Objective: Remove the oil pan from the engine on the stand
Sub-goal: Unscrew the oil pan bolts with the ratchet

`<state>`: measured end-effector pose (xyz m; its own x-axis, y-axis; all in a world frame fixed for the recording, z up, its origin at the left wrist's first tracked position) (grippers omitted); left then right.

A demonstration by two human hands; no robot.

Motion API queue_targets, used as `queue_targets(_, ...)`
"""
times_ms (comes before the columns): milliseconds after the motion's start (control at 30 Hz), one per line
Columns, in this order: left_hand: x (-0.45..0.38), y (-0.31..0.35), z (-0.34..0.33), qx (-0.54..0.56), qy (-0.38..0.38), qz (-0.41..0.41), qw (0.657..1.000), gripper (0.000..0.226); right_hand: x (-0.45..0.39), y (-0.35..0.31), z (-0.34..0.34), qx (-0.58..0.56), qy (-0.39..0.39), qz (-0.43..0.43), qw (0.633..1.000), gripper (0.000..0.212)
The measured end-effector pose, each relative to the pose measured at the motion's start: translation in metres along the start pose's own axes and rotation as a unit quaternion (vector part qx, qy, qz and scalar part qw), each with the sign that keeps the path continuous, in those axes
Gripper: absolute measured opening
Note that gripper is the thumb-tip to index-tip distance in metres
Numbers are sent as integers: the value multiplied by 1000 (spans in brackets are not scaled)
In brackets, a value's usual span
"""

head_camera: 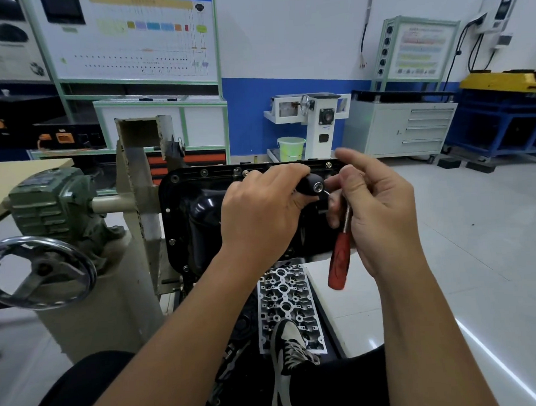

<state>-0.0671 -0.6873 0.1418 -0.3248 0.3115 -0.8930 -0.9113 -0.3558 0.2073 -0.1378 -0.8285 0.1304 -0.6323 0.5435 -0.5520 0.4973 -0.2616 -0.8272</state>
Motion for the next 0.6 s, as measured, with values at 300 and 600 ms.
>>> queue_targets(300,5,2,-2,-29,0,-17,999,46,4,15,-3,-23,5,-64,998,13)
queue_targets(600,5,1,-1,-23,0,-13,1000,39,2,2,-7,-211,-61,-31,975,23)
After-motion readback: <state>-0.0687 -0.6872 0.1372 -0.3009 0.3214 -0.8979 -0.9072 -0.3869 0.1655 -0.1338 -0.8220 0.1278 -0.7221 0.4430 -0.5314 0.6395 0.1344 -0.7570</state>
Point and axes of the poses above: each hand's wrist, its own x-axis away from the middle knuckle, its own z-axis out of the back of the hand, y = z × x, the point moved 8 cm from there along -x, towards the middle knuckle, and after that the axes turned 4 degrees about x, right-handed, at the moved point
